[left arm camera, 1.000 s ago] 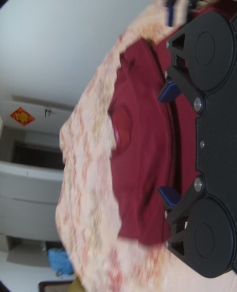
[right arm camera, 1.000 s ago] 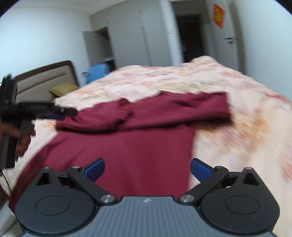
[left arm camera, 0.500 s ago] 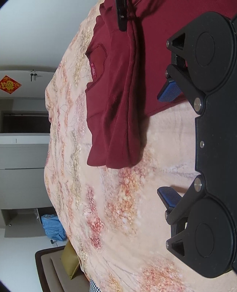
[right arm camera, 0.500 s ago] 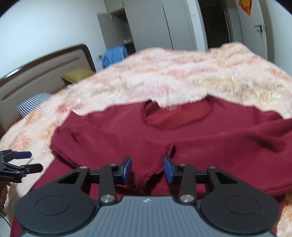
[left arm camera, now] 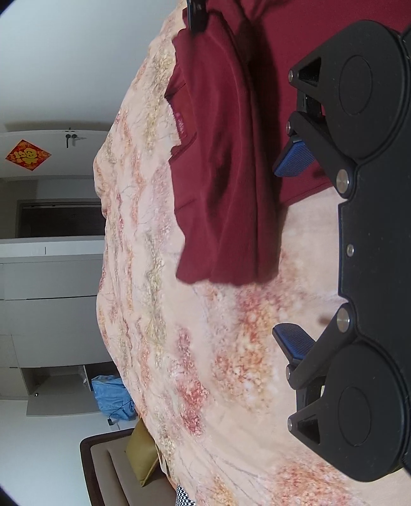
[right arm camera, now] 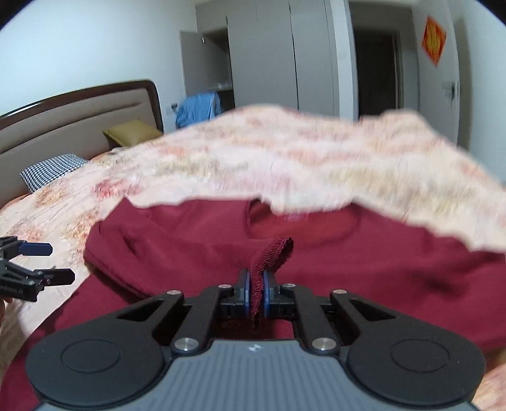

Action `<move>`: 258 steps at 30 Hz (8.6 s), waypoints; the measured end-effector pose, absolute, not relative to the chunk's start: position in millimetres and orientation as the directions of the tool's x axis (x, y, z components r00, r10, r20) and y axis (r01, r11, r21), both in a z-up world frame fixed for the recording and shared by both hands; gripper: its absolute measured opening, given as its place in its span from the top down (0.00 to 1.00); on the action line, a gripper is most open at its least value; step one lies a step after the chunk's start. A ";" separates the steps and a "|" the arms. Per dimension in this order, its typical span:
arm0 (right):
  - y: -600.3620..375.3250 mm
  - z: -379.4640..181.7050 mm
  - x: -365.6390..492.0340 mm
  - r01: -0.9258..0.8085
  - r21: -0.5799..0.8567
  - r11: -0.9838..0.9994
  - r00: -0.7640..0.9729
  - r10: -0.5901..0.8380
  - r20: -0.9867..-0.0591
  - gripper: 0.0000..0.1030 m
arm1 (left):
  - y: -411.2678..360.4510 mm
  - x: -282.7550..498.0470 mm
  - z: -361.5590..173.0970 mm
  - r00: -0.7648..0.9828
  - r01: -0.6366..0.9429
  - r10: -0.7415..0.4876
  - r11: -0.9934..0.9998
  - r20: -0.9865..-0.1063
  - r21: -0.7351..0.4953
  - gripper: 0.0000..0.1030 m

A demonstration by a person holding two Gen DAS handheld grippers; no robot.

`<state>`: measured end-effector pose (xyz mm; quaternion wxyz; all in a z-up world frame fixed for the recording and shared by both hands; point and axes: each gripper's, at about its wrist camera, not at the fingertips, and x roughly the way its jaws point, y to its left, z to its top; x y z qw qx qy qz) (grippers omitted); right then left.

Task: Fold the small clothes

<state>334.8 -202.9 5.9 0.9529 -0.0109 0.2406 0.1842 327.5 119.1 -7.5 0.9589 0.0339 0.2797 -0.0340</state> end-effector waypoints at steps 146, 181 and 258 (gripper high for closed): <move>-199.0 -79.4 47.5 -0.607 -0.460 0.648 0.774 0.350 -0.527 0.84 | 31.2 70.3 -27.3 0.761 0.210 -0.284 0.958 -0.583 -0.193 0.01; -254.8 21.7 115.2 -0.542 0.091 0.836 0.706 0.511 -0.490 0.89 | 25.7 57.8 -50.7 0.910 0.145 -0.098 0.985 -0.402 0.089 0.65; -293.5 72.3 -66.9 -0.356 -0.525 0.773 0.934 0.277 -0.225 0.93 | 24.9 -38.4 128.5 0.926 0.348 -0.300 0.913 -0.228 0.214 0.97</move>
